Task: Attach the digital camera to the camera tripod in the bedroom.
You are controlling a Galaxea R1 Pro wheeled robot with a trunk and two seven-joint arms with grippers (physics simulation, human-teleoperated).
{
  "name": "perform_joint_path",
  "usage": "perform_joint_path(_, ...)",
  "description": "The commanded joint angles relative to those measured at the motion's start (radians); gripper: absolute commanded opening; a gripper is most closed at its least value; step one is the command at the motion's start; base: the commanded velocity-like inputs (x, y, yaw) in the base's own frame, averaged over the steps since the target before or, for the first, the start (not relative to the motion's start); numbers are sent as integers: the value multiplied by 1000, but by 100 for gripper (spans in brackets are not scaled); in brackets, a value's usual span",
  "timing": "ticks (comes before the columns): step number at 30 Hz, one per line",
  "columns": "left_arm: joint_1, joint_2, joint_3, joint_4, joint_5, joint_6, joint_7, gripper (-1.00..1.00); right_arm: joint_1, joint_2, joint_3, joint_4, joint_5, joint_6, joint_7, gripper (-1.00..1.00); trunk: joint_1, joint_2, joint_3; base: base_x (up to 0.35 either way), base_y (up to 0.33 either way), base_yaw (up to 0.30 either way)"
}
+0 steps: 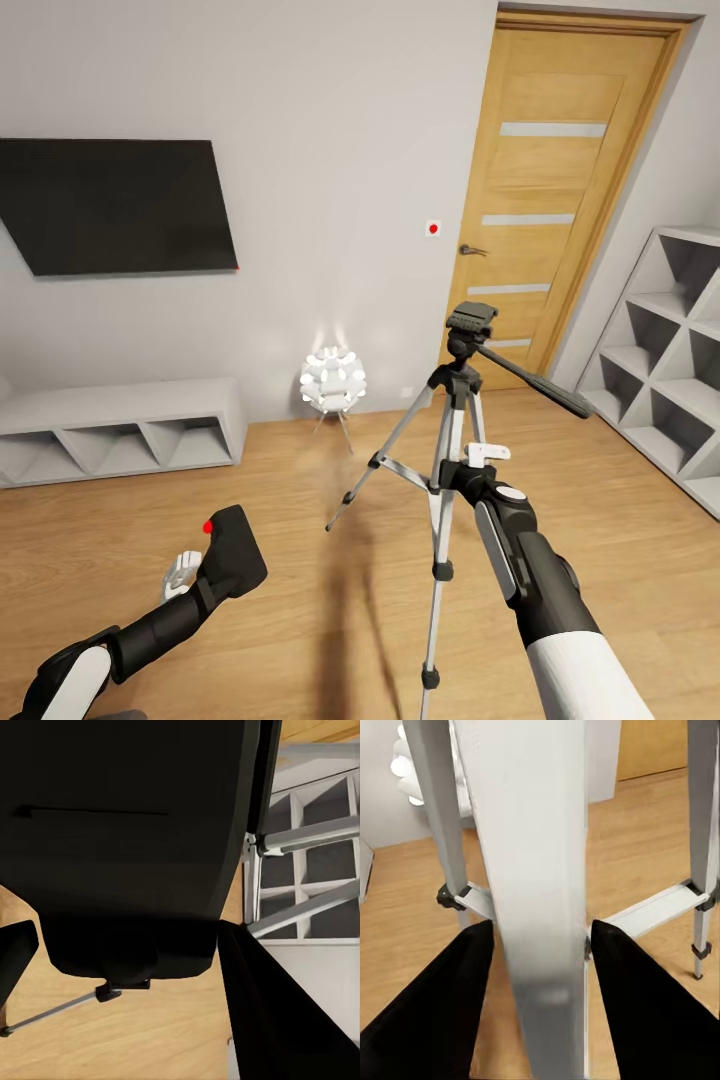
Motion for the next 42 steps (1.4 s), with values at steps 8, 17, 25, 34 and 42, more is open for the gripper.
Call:
perform_joint_path(8, -1, 0, 1, -3, 3, 7, -3, -100, 0, -2, 0, -1, -10, -22, -6, -100, 0, -1, -1, 0, 0, 0)
perform_joint_path(17, -1, 0, 1, -11, 3, 6, -3, -100, 2, -22, 4, -1, -11, -76, 22, -100, 0, -1, -1, 0, 0, 0)
perform_joint_path(25, -1, 0, 3, -14, 4, 6, -3, -100, 11, -77, 4, 2, -2, -165, 214, -100, 0, -1, -1, 0, 0, 0)
perform_joint_path(34, -1, 0, 2, -14, 4, 6, -3, -100, 13, -79, 5, 2, -2, -178, 221, -100, 0, -1, -1, 0, 0, 0)
perform_joint_path(42, -1, 0, 2, -14, 3, 6, -3, -100, 17, -80, 3, 2, -2, -180, 222, -100, 0, -1, -1, 0, 0, 0)
